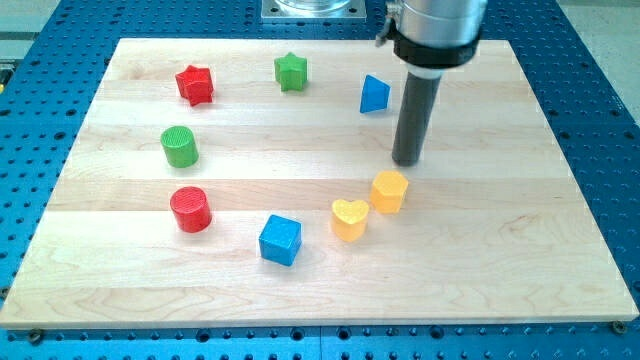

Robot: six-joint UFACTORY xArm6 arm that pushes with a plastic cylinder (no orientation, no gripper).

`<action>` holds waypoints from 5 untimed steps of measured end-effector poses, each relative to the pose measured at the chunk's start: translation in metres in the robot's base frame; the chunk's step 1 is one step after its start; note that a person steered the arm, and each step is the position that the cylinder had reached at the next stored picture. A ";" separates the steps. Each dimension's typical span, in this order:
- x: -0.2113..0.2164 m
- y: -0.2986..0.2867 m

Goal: Place the yellow blocks right to the cube

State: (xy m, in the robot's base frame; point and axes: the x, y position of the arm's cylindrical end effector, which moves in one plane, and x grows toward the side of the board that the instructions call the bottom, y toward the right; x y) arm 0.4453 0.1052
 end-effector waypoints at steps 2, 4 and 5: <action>0.055 -0.044; 0.130 -0.021; 0.166 -0.052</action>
State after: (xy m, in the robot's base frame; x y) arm 0.6113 0.0536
